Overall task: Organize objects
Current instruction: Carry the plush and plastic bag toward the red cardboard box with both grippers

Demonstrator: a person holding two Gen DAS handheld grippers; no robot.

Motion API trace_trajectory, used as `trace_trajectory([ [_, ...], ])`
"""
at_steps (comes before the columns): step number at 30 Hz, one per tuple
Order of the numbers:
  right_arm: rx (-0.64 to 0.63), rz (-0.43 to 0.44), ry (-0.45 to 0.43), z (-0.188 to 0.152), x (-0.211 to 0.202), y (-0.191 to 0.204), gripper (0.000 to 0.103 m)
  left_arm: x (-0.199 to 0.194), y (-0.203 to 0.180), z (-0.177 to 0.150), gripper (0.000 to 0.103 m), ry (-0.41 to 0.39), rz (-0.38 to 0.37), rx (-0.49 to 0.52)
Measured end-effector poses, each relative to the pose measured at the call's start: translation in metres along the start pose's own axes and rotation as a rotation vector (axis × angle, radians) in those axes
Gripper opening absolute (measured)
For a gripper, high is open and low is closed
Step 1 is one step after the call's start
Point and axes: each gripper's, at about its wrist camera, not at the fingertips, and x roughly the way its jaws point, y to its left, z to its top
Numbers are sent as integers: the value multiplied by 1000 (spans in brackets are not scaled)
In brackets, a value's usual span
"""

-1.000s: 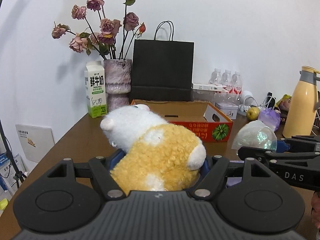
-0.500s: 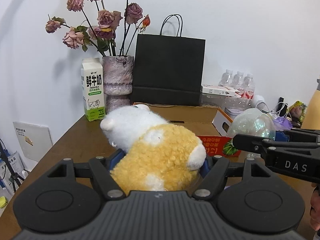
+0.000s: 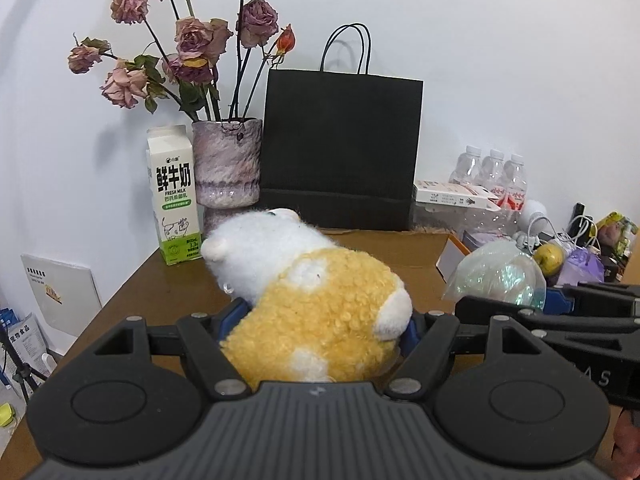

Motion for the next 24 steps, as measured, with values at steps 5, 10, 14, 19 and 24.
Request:
trace_trajectory([
  [5, 14, 5, 4, 8, 19, -13, 38, 21, -6, 17, 74, 2, 8, 12],
  [10, 28, 0, 18, 15, 39, -26, 38, 46, -12, 30, 74, 21, 21, 24],
  [14, 43, -10, 24, 19, 55, -37, 38, 65, -19, 35, 74, 46, 30, 44],
  [19, 62, -22, 27, 24, 74, -51, 38, 88, -26, 40, 74, 66, 51, 71],
  [24, 66, -46, 34, 24, 94, -62, 38, 114, -28, 44, 74, 93, 61, 83],
])
